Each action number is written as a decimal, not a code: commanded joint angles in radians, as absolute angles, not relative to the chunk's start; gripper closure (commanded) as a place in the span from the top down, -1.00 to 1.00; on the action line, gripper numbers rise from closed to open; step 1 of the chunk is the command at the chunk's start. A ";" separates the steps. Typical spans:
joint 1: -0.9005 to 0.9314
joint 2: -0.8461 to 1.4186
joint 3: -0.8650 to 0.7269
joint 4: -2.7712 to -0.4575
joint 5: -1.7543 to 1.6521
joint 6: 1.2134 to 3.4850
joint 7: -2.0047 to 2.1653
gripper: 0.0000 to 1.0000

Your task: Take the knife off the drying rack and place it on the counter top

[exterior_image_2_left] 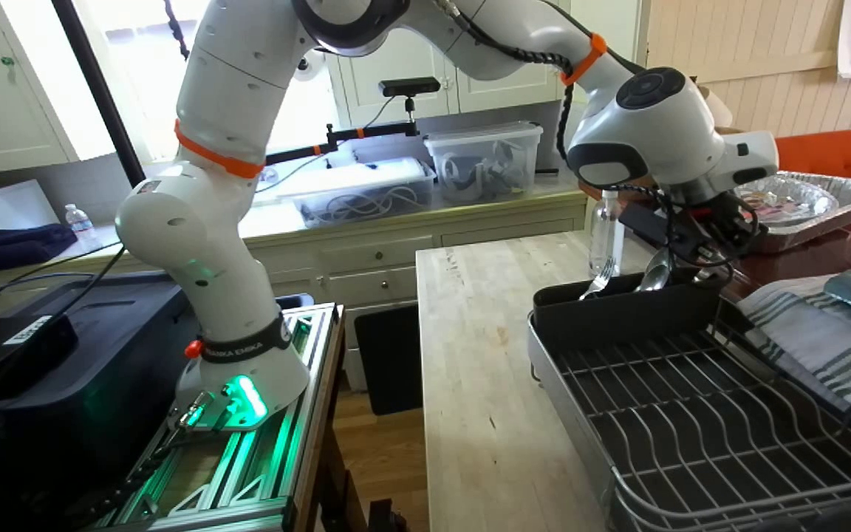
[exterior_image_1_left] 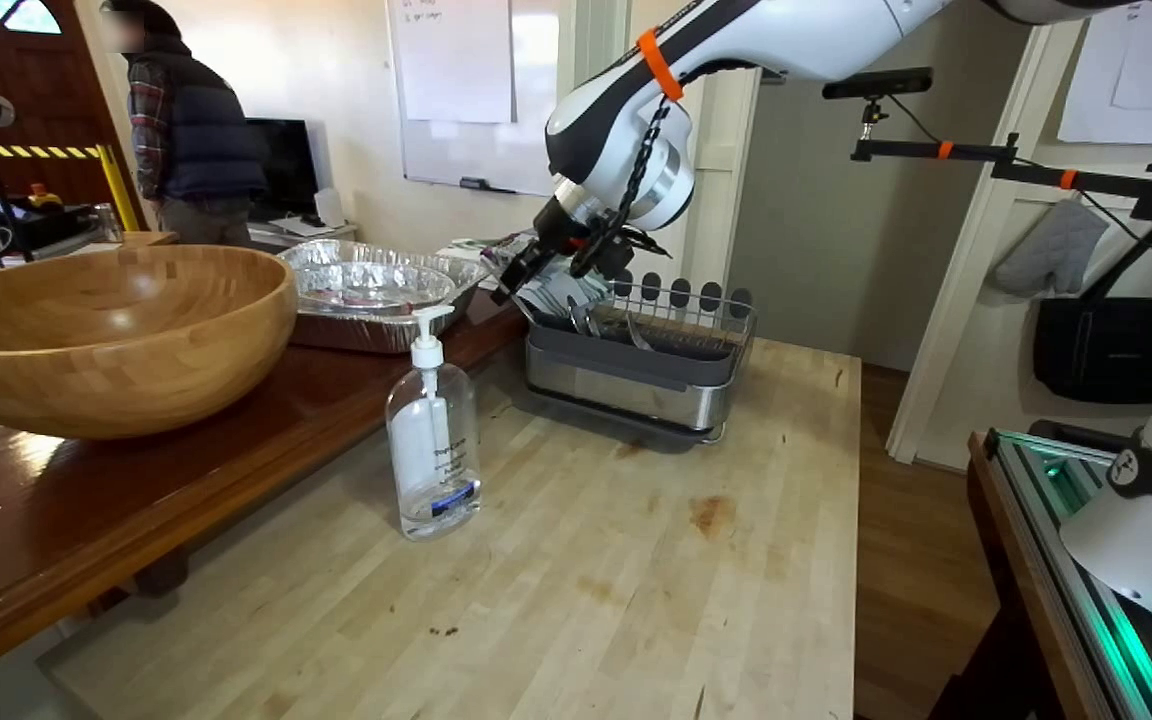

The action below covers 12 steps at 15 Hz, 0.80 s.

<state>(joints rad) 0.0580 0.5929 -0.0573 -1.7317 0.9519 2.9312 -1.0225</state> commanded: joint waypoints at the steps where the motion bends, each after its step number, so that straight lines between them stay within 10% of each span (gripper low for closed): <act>1: 0.044 0.610 -0.041 -1.712 0.980 2.957 -1.032 -0.95; 12: 0.023 0.509 0.012 -1.800 1.033 3.061 -1.108 -0.87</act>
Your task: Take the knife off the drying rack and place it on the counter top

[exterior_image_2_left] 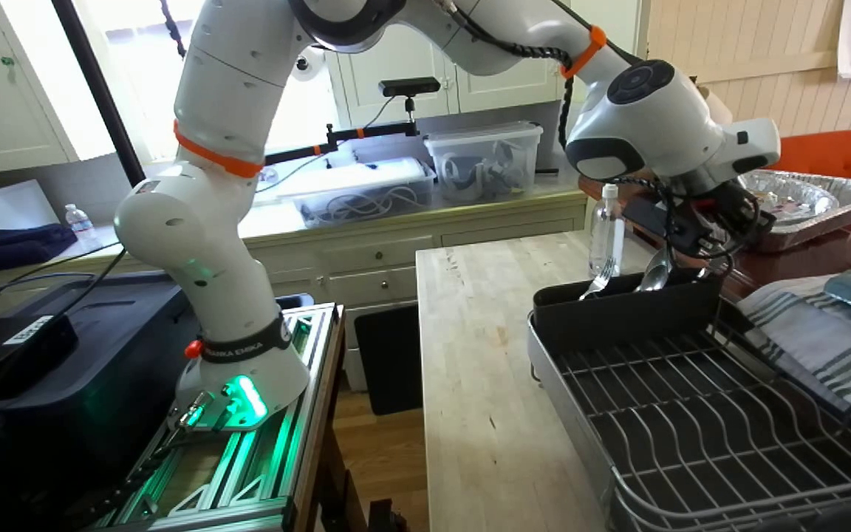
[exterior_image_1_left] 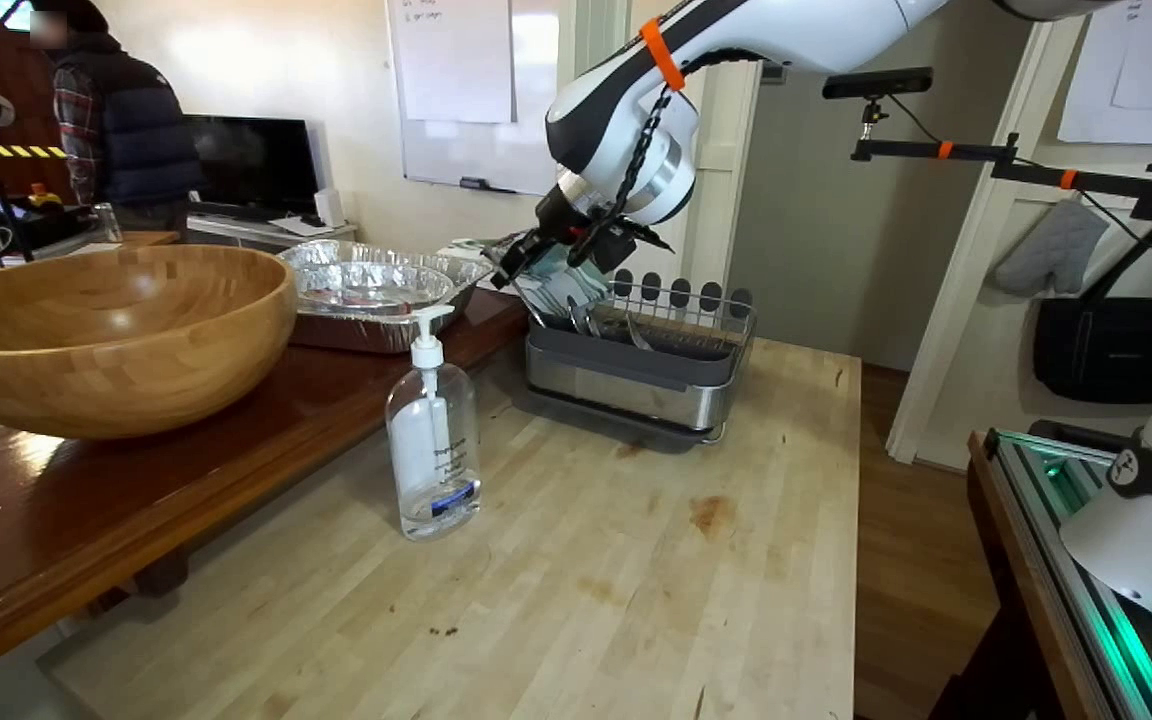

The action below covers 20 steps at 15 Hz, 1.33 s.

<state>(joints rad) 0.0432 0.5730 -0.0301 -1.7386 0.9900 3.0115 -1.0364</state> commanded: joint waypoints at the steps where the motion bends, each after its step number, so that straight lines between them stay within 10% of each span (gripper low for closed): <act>1: 0.014 0.490 0.030 -1.811 1.044 3.071 -1.134 -0.87; 20: -0.062 0.150 0.207 -2.029 1.113 3.167 -1.441 -0.87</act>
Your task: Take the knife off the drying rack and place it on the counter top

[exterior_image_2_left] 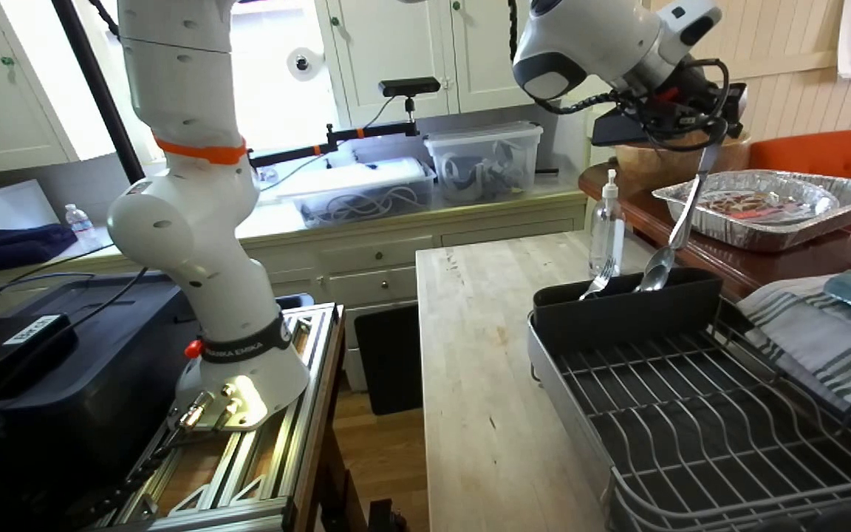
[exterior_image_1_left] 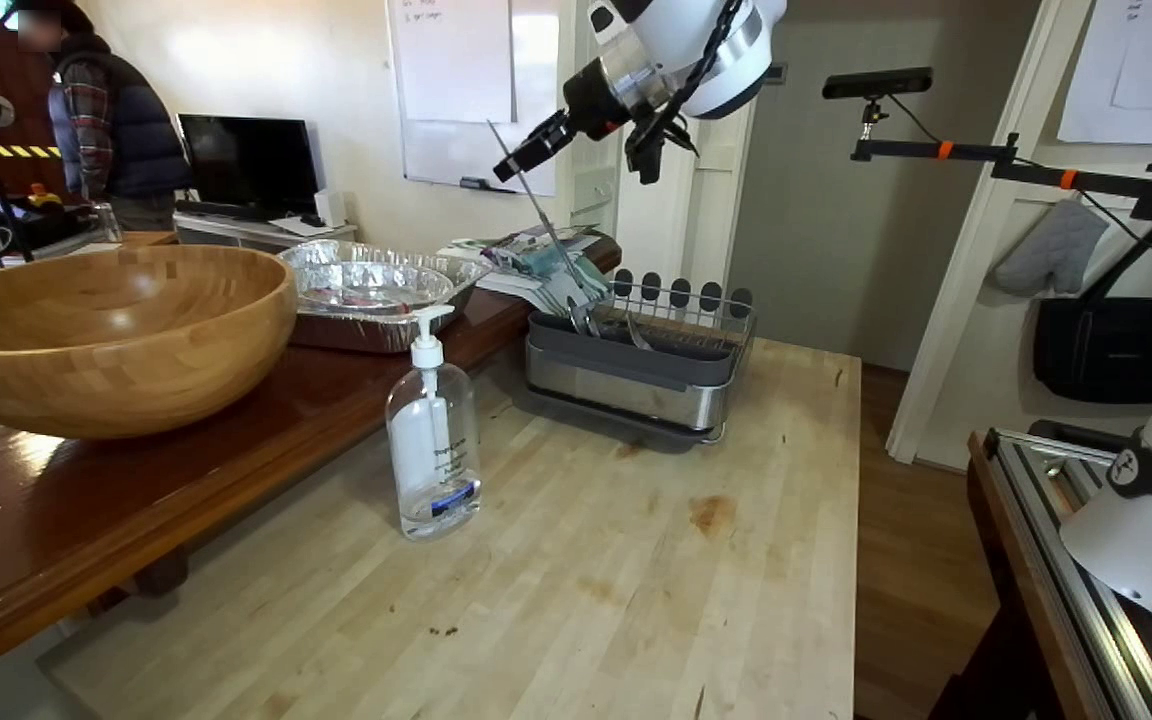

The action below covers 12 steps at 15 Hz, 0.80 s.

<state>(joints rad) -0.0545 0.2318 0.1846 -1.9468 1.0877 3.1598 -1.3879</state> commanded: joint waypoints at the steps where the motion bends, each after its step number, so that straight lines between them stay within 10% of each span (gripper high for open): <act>1: -0.059 0.132 0.208 -2.049 1.107 3.165 -1.446 -0.87; 12: 0.000 -0.034 0.214 -2.343 0.944 3.073 -1.385 -0.87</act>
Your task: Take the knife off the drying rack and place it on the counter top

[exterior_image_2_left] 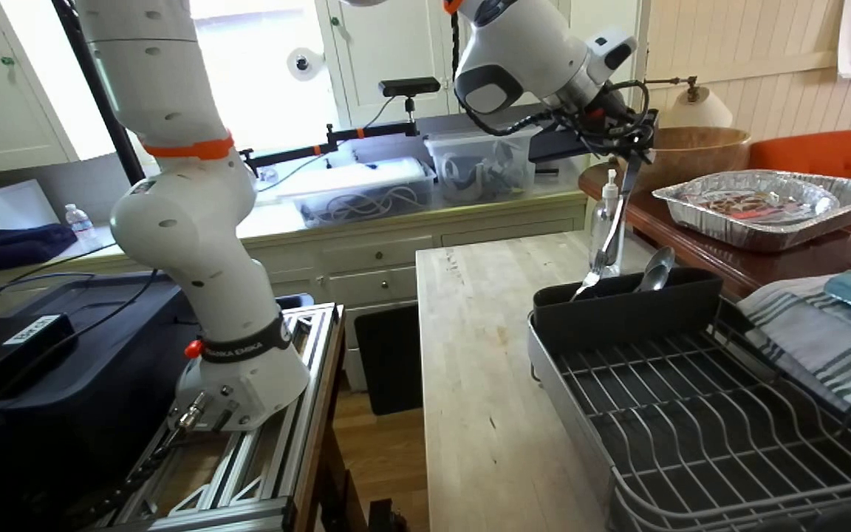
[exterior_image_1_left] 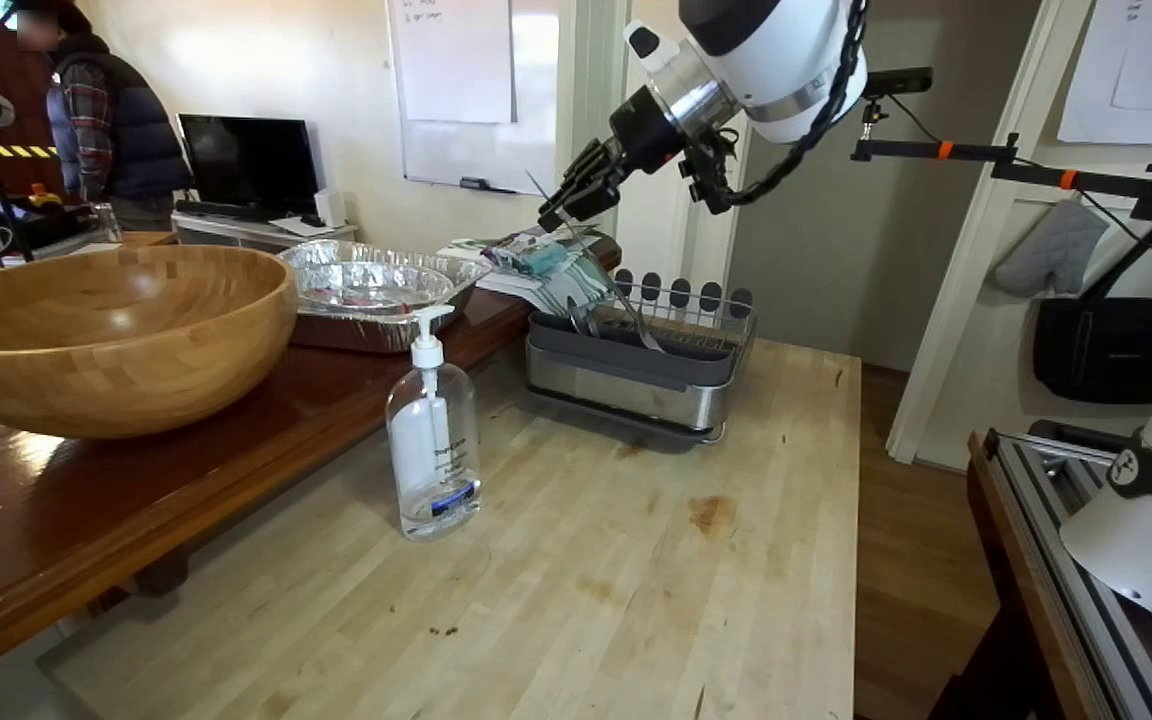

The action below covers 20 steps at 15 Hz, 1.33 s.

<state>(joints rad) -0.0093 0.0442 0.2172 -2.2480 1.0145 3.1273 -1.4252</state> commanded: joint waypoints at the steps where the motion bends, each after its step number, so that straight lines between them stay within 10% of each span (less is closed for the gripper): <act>1: 0.002 -0.046 0.215 -2.360 0.916 3.067 -1.373 -0.87; 20: -0.030 -0.225 0.235 -2.397 0.618 2.713 -1.172 -0.87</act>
<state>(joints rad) -0.0157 -0.1727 0.2224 -2.3703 0.6836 2.8072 -1.2322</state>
